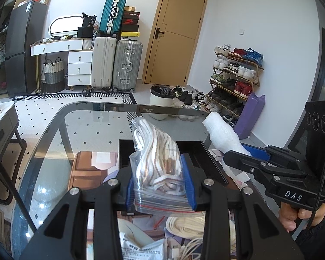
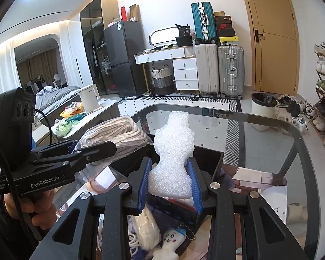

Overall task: Organize soft objects
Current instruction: 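Lower white foam and cable bag into the black box and open both grippers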

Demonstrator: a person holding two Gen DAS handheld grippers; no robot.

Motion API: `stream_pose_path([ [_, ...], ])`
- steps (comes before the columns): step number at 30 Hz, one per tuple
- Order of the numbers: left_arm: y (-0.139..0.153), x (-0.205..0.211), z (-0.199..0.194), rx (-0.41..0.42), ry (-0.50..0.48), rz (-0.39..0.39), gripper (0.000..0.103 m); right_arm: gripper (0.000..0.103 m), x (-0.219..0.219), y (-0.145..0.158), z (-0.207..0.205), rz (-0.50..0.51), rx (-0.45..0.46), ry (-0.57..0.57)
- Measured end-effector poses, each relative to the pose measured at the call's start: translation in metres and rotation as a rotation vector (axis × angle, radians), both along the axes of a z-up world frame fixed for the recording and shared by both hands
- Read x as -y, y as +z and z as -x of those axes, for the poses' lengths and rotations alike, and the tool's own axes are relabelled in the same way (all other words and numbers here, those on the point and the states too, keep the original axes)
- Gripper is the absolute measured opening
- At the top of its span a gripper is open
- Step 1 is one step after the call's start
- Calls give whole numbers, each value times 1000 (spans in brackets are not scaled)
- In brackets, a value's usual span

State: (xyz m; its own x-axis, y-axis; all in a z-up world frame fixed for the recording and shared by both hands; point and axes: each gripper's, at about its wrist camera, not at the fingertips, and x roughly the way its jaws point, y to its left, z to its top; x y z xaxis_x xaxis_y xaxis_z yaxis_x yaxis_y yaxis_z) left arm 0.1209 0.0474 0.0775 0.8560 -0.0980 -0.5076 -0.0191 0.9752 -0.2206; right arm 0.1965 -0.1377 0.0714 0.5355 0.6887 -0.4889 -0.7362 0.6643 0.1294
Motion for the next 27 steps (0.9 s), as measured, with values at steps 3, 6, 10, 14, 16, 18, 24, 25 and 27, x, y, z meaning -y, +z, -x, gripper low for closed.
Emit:
stream_pose_path([
  [3, -1, 0, -7, -6, 1, -1, 36, 34, -2, -1, -7, 2, -10, -2],
  [6, -5, 2, -12, -16, 0, -2, 36, 34, -6, -4, -14, 8, -26, -4],
  [10, -13, 4, -20, -39, -7, -3, 36, 34, -12, -12, -24, 26, -44, -1],
  [14, -19, 8, -30, -63, -11, -4, 36, 34, -16, -21, -31, 43, -57, 1],
  [16, -22, 8, -33, -70, -11, -4, 36, 34, -19, -25, -33, 54, -61, 4],
  [18, -26, 10, -36, -81, -11, -10, 36, 34, -22, -29, -34, 66, -63, 7],
  [24, -44, 11, -45, -133, 1, -21, 36, 34, -28, -48, -42, 98, -86, 19],
  [25, -47, 11, -46, -144, 3, -23, 36, 34, -28, -51, -43, 104, -89, 24],
  [27, -51, 11, -46, -145, 3, -26, 36, 34, -30, -57, -46, 113, -97, 27],
])
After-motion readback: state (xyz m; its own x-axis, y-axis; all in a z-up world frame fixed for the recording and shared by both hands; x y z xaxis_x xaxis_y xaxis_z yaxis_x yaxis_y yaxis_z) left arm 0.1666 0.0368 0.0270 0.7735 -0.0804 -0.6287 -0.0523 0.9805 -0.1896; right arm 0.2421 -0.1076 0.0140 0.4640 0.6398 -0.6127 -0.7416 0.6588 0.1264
